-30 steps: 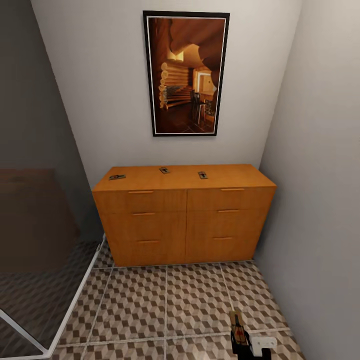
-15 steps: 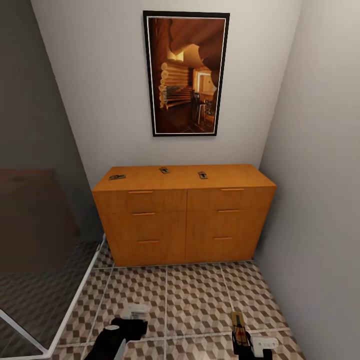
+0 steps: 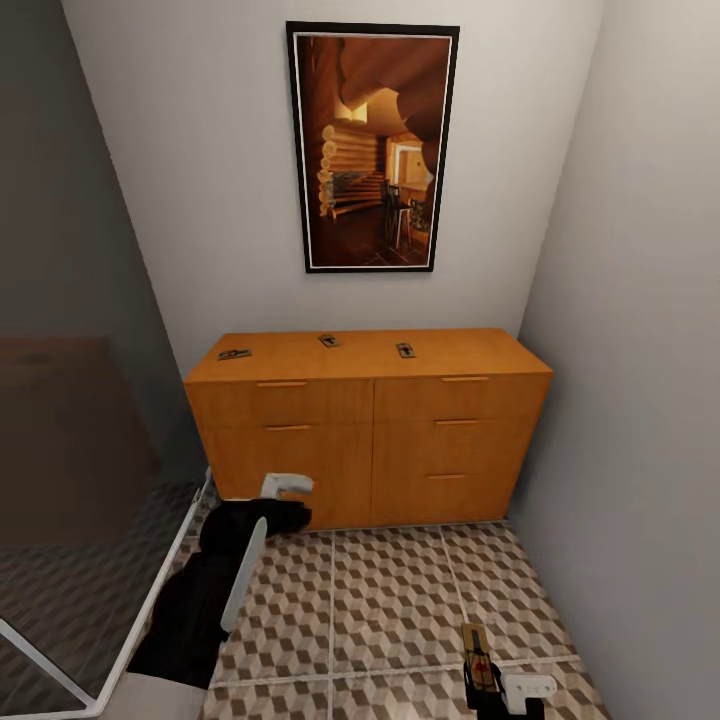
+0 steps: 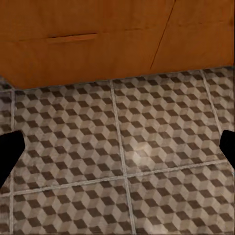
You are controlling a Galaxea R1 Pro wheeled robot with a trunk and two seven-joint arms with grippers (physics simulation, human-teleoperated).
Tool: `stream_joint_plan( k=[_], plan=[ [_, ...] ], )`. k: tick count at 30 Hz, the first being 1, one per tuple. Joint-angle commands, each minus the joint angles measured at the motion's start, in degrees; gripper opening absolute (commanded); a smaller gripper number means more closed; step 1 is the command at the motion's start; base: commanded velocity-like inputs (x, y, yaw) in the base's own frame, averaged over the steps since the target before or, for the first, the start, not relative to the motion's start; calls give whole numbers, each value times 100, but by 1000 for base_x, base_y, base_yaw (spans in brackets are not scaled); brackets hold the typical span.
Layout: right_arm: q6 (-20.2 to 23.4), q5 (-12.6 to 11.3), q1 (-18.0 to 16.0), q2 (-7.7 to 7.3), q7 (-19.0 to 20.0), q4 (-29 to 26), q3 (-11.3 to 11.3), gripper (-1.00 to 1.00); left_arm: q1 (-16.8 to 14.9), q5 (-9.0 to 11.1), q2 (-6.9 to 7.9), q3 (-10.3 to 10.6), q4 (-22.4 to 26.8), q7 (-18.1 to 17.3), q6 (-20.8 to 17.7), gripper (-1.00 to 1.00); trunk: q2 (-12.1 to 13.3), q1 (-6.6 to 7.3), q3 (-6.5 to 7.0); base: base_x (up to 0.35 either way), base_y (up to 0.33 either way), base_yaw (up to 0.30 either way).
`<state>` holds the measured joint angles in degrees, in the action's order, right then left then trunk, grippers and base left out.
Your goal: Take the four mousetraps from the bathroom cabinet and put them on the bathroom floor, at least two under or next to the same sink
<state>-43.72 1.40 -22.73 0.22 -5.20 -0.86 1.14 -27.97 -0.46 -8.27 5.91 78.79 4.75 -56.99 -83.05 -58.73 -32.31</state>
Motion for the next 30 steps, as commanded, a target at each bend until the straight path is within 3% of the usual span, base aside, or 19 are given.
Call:
stream_joint_plan(
  k=[1, 7, 11, 15, 19, 23, 27, 30],
  plan=[
    [-10, 18, -4, 6, -60, 2, 16, -100, -409, 4, -6, 6, -198, 25, -62, 100, -3, 0, -6, 0, 0, 0],
    [2, 18, -4, 12, -60, -1, 17, -100, -2186, 19, -28, 7, -1513, 31, -116, 100, -3, 0, -6, 0, 0, 0],
    [3, 18, -4, 18, -60, -2, 18, -100, -3108, 102, -42, 7, -2281, 25, -113, 100, -3, 0, -6, 0, 0, 0],
    [3, 18, -4, 20, -60, -2, 18, -100, -3475, 313, -60, 9, -2477, 30, -111, 100, -3, 0, -6, 0, 0, 0],
    [3, 18, -4, 19, -60, -2, 18, -100, -3595, 522, -66, 62, -2516, 29, -117, 100, -3, 0, -6, 0, 0, 0],
    [0, 18, -4, 15, -60, -2, 18, -100, -3637, 612, -56, 408, -2409, 15, -126, 100, -3, 0, -6, 0, 0, 0],
    [-4, 18, -4, 13, -60, -2, 18, -100, -3650, 635, -12, 815, -1995, 14, -132, 100, -3, 0, -6, 0, 0, 0],
    [-5, 18, -4, 16, -60, -2, 18, -100, -3652, 639, 12, 910, -1865, 14, -134, 100, -3, 0, -6, 0, 0, 0]
  ],
)
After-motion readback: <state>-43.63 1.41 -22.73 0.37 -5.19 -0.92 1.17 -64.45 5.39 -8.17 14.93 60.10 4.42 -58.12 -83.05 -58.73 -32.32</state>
